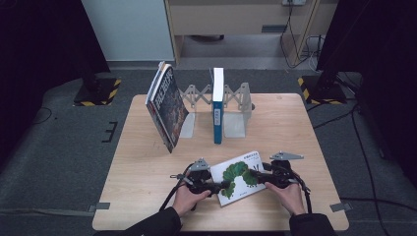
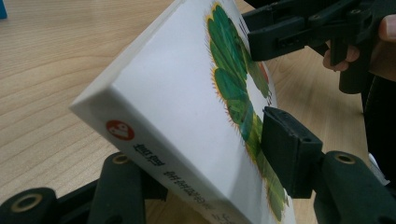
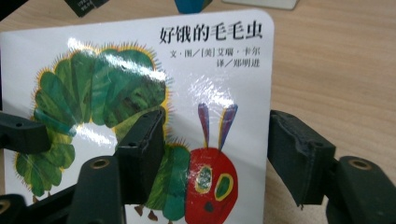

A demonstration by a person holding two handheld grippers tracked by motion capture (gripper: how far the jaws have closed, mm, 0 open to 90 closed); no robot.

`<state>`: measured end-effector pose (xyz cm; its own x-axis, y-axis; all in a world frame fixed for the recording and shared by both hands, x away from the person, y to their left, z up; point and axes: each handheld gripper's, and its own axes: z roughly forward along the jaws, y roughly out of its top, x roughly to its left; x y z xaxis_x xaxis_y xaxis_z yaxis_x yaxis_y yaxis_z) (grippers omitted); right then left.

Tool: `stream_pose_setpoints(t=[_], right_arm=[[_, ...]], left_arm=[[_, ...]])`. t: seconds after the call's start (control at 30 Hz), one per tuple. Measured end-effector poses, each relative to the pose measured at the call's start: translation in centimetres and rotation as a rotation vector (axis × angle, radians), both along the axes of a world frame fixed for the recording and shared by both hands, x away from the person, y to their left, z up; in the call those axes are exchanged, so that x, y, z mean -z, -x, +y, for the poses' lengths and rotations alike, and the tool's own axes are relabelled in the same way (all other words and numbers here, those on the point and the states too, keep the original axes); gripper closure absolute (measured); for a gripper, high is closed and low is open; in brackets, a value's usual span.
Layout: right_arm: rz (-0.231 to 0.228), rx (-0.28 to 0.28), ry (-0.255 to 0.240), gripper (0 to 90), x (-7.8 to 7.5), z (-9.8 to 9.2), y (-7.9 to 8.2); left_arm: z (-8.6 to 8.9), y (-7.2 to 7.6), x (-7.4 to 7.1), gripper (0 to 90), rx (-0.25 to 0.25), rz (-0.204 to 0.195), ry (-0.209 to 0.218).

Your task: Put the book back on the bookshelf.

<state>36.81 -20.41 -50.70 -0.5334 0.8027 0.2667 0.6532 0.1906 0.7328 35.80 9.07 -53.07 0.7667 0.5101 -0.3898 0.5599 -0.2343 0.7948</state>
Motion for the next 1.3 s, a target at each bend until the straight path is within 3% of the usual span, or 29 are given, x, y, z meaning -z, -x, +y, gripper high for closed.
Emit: stream_pose_setpoints(t=[0.13,0.33,0.47,0.67,0.73,0.9,1.0,1.3], right_arm=[[0.048,-0.005,-0.001,33.0,0.3,-0.1,0.0],[0.073,-0.018,0.005,31.6,0.5,0.0,0.1],[0.072,-0.015,-0.014,32.9,0.3,-0.1,0.1],[-0.012,-0.015,-0.049,34.7,-0.2,-0.2,0.0],[-0.031,-0.02,-0.051,34.6,-0.3,-0.1,0.1],[-0.016,-0.022,-0.053,33.9,-0.1,-0.2,0.1],[0.01,-0.033,-0.022,32.3,0.2,-0.1,0.2],[-0.01,-0.041,0.005,37.1,0.3,-0.1,0.2]], left_arm=[[0.0,0.0,0.1,44.9,-0.003,0.005,0.003],[0.0,0.1,0.1,45.0,-0.012,0.026,0.006],[0.2,0.0,-0.4,50.3,-0.005,0.04,0.02],[0.4,0.0,-2.2,63.6,-0.017,-0.029,0.026],[0.5,0.0,-2.1,65.1,-0.02,-0.03,0.037],[0.6,0.2,-1.8,64.9,-0.013,-0.056,0.048],[0.5,0.4,-1.5,64.1,-0.011,-0.058,0.046],[0.1,0.6,-0.9,62.7,0.016,-0.046,0.037]])
